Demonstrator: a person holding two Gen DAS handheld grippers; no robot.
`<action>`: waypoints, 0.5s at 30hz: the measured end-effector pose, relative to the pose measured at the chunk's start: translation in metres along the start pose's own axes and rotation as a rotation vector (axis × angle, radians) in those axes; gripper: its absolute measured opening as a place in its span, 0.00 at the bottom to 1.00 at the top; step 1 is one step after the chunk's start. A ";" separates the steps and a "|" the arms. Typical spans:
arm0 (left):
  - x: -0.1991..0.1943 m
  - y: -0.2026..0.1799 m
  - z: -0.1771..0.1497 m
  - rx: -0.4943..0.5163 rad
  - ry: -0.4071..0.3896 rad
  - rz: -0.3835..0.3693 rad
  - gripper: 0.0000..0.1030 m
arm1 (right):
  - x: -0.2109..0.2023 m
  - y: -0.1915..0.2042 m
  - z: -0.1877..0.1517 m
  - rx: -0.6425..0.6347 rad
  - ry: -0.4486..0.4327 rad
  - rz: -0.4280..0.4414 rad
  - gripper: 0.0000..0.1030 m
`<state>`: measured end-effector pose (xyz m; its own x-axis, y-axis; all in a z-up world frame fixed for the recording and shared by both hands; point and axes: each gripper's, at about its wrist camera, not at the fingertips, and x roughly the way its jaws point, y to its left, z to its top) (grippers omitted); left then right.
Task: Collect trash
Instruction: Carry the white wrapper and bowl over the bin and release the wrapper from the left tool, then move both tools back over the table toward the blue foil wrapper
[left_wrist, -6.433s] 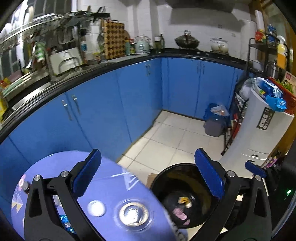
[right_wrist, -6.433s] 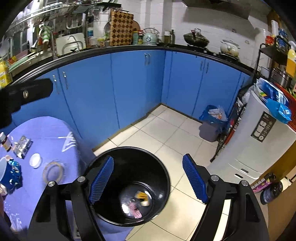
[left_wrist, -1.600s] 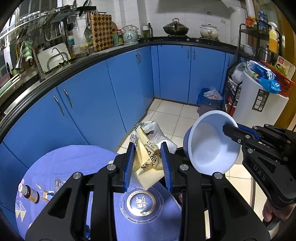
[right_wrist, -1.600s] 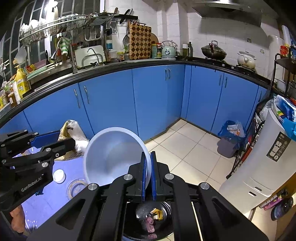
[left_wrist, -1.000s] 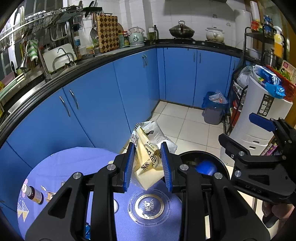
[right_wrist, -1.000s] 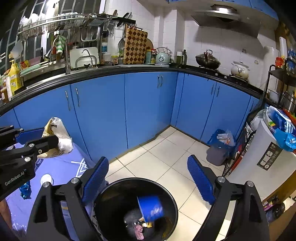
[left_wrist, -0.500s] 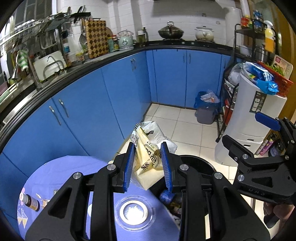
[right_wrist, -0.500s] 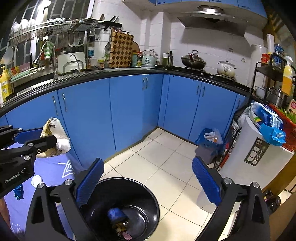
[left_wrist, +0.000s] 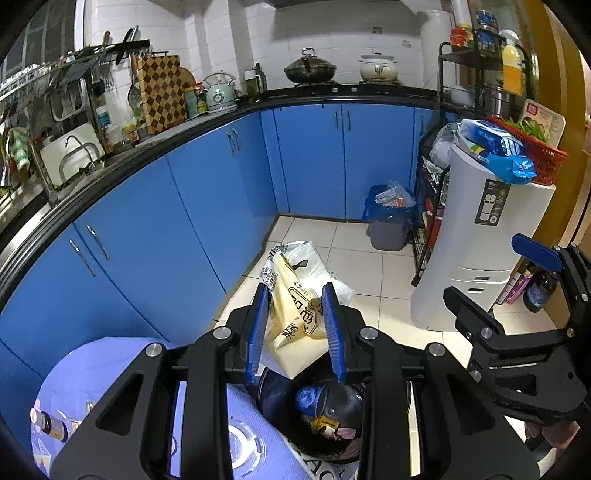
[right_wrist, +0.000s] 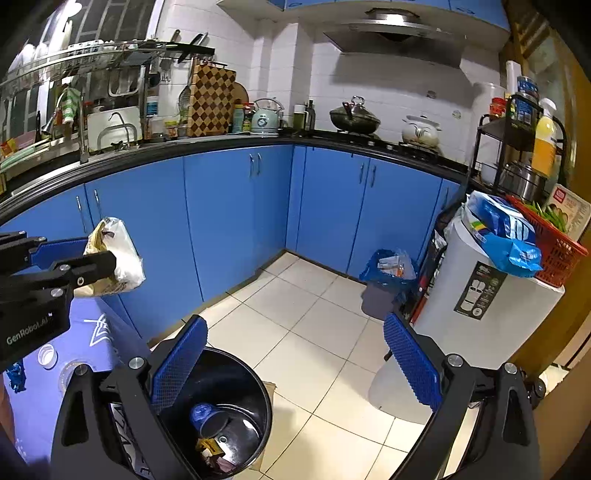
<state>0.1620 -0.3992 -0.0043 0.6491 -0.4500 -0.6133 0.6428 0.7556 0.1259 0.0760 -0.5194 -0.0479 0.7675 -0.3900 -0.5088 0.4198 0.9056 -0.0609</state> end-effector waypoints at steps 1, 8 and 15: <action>0.001 -0.001 0.001 -0.001 -0.001 -0.003 0.32 | 0.000 -0.001 -0.001 0.002 0.001 -0.003 0.91; 0.001 0.003 0.002 -0.045 -0.036 0.008 0.97 | 0.000 -0.008 -0.004 0.021 0.005 -0.007 0.91; 0.003 0.008 0.000 -0.053 -0.025 0.050 0.97 | 0.000 -0.004 -0.002 0.027 0.006 0.013 0.91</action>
<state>0.1694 -0.3942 -0.0046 0.6904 -0.4219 -0.5877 0.5871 0.8014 0.1143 0.0730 -0.5225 -0.0496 0.7699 -0.3772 -0.5147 0.4228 0.9057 -0.0314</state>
